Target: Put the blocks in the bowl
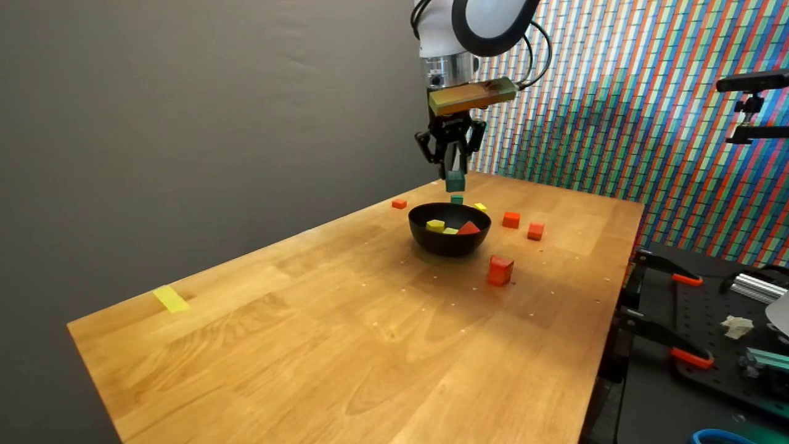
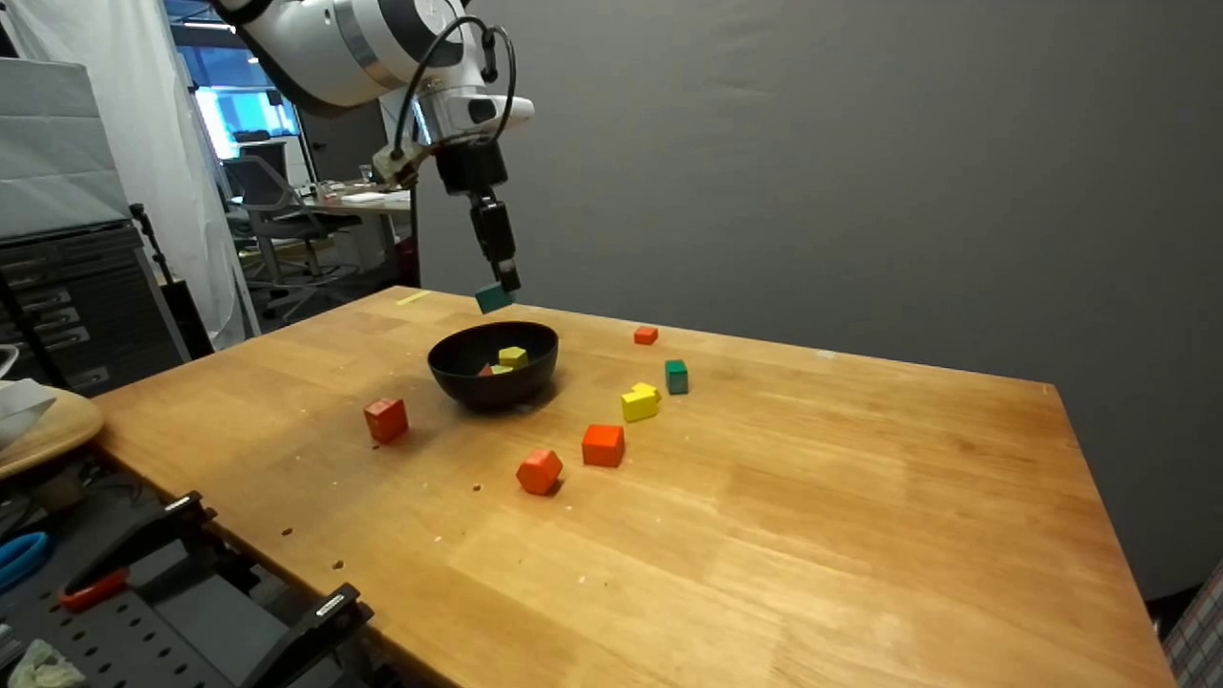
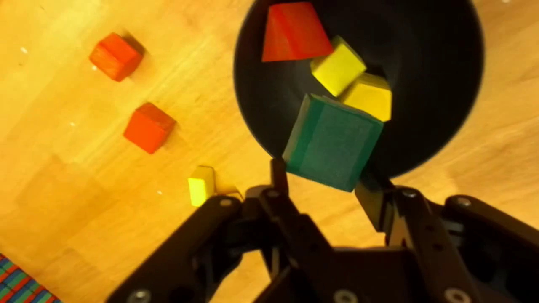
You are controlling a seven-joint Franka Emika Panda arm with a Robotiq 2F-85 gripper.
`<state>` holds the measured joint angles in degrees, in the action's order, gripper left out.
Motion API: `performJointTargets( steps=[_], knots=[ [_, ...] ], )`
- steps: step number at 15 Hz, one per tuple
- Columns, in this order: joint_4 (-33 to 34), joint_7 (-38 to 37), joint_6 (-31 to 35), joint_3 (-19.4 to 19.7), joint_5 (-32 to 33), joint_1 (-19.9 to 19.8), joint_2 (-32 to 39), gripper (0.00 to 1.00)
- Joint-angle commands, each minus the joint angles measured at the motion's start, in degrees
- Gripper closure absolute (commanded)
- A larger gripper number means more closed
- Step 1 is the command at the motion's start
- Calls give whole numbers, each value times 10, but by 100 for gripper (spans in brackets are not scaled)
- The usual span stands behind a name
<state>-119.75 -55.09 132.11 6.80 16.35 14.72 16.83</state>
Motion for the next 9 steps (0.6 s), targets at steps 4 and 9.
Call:
performJointTargets(
  steps=[4,9],
  knots=[
    [-129,7,207,-27,-58,-60,-21,47],
    [-191,84,358,-64,-170,-81,-37,27]
  ],
)
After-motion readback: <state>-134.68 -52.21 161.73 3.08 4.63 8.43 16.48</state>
